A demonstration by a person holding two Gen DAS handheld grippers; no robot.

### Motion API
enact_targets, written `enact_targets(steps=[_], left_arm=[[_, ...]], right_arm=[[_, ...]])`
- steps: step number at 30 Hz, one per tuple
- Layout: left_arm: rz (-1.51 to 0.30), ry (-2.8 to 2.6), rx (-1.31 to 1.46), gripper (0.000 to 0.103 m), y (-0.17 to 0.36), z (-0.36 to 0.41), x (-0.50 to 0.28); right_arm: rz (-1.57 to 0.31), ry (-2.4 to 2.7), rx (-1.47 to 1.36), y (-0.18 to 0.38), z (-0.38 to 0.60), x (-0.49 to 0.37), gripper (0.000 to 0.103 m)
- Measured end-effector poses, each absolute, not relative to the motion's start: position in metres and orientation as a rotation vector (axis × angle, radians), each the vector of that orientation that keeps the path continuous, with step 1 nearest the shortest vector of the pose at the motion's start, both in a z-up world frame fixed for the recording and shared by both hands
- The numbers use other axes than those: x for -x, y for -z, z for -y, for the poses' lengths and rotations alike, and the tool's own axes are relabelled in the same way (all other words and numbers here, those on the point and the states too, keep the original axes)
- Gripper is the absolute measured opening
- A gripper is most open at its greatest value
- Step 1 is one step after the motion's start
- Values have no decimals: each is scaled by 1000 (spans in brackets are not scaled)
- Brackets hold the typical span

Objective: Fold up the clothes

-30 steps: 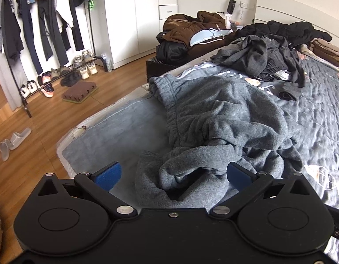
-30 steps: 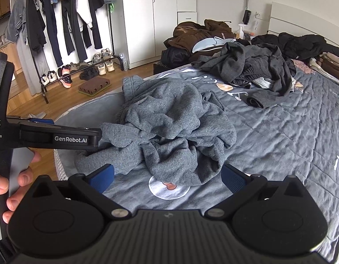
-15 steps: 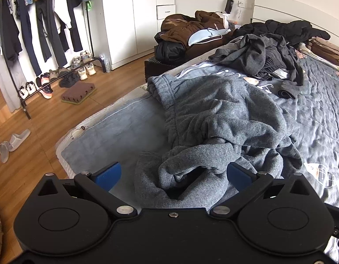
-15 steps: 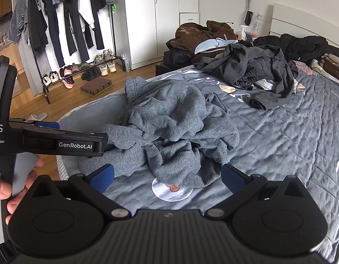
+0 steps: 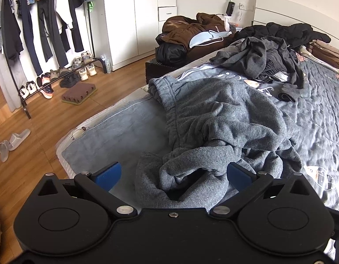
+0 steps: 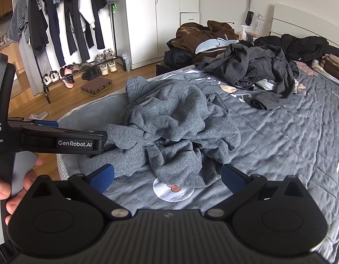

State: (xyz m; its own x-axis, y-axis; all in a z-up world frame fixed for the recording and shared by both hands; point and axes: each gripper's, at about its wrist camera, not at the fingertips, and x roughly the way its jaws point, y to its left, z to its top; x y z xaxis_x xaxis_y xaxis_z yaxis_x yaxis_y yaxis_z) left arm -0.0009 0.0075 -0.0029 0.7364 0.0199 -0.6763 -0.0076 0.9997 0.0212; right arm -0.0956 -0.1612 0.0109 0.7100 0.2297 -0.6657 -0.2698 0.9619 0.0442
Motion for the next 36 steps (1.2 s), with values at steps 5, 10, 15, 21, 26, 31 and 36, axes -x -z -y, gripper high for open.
enact_targets(steps=[5, 10, 15, 21, 26, 31, 36], left_arm=[[-739, -10, -9, 103, 3, -8, 1], [-736, 1, 8, 103, 3, -10, 1], [-732, 12, 26, 103, 3, -12, 2], [-718, 27, 50, 103, 2, -14, 2], [-687, 7, 38, 103, -1, -12, 5], [-684, 1, 26, 103, -1, -12, 5], [-675, -7, 23, 103, -2, -15, 4]], right_arm=[[-733, -279, 59, -11, 160, 96, 103], [-735, -283, 60, -10, 159, 96, 103], [-738, -284, 58, -10, 159, 95, 103], [-762, -256, 45, -8, 161, 92, 103], [-774, -260, 21, -5, 164, 89, 103], [-763, -263, 2, -3, 167, 88, 103], [-761, -259, -8, 1, 170, 85, 102]])
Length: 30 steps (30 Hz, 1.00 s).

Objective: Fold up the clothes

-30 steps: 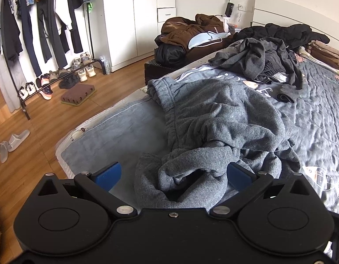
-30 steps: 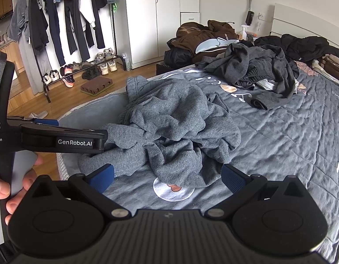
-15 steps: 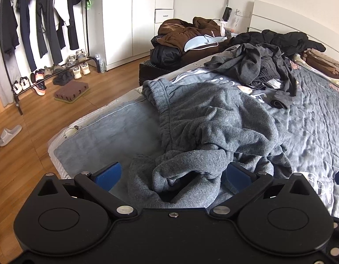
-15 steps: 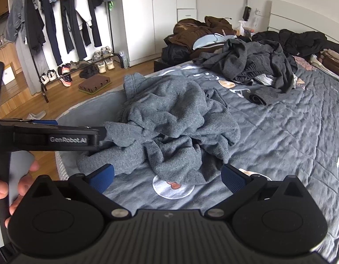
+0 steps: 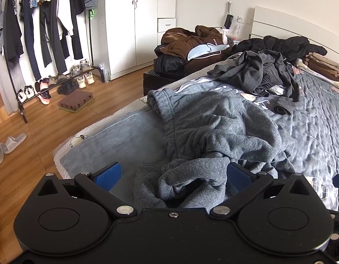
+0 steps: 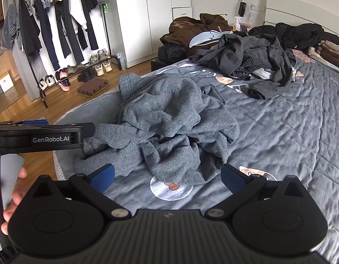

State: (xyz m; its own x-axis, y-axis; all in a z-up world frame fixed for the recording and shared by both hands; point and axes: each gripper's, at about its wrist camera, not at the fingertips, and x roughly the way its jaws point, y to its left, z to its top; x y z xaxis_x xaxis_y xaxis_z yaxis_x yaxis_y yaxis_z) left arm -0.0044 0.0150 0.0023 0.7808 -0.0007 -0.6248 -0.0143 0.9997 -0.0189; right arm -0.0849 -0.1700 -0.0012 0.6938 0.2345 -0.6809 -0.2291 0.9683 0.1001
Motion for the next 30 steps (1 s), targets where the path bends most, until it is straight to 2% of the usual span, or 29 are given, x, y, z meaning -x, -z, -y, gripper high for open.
enact_targets(steps=[9, 21, 30], left_arm=[[-646, -39, 82, 103, -15, -42, -2], [-646, -112, 206, 103, -19, -81, -16], [-665, -93, 238, 103, -18, -83, -23]], right_arm=[[-669, -288, 34, -2, 168, 89, 102], [-665, -379, 82, -7, 143, 46, 102], [-633, -449, 376, -10, 102, -1, 102]])
